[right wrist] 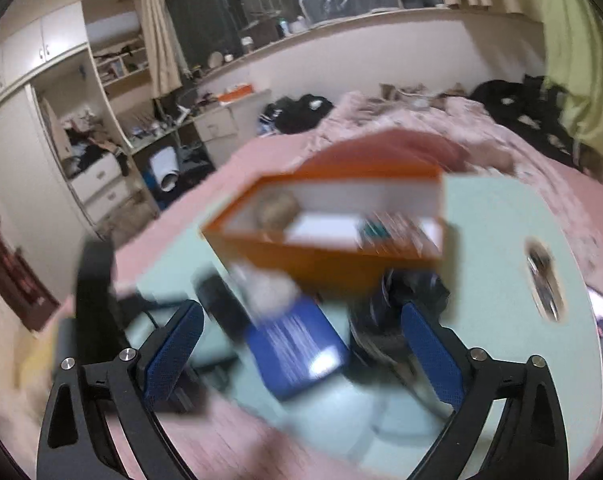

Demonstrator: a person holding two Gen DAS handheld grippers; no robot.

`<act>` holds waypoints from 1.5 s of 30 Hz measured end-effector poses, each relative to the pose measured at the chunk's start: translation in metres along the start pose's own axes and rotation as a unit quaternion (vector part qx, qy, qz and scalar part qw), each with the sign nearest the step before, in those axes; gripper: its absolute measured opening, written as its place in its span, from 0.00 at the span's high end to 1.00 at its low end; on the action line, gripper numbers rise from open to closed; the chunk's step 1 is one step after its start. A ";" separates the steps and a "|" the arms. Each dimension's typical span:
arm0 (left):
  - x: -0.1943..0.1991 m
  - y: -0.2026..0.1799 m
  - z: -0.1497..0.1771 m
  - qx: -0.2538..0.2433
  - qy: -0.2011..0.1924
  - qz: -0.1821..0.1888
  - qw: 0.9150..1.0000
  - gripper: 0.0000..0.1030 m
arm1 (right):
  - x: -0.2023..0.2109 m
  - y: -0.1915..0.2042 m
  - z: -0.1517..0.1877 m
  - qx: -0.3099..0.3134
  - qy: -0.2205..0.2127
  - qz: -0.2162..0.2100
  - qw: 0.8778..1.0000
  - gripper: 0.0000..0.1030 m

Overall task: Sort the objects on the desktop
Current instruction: 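Reach into the box and grasp the brown fur ball with the right gripper, then lift the brown fur ball out and set it beside the blue tin, right gripper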

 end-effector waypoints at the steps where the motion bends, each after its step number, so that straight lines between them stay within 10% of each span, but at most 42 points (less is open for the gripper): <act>1: 0.001 0.000 0.000 0.000 0.000 0.000 1.000 0.00 | -0.012 0.003 -0.013 -0.008 0.010 -0.002 1.000 0.15; 12: 0.005 0.000 0.000 0.003 -0.003 0.000 1.000 0.00 | -0.187 -0.043 -0.072 -0.212 0.150 -0.001 0.966 0.41; 19: 0.006 0.001 0.000 0.004 -0.003 0.000 1.000 0.00 | -0.222 -0.045 -0.075 -0.159 0.203 0.071 0.964 0.41; 23: 0.007 0.001 0.000 0.005 -0.003 0.000 1.000 0.00 | -0.220 -0.046 -0.069 -0.113 0.199 0.108 0.967 0.72; 35: 0.012 -0.001 0.000 0.006 -0.003 -0.001 1.000 0.00 | -0.074 -0.011 -0.082 -0.057 -0.002 0.008 0.998 0.73; 45: 0.014 -0.001 0.000 0.005 -0.002 -0.001 1.000 0.00 | 0.040 -0.032 0.052 -0.057 0.013 0.032 0.998 0.73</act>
Point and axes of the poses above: each gripper's, at about its wrist camera, not at the fingertips, and x roughly against the way its jaws point, y to its left, z to its underside, the point moved 7 cm from there along -x, roughly the way its jaws point, and after that the axes turned 14 degrees about -z, right-handed, at the moved point
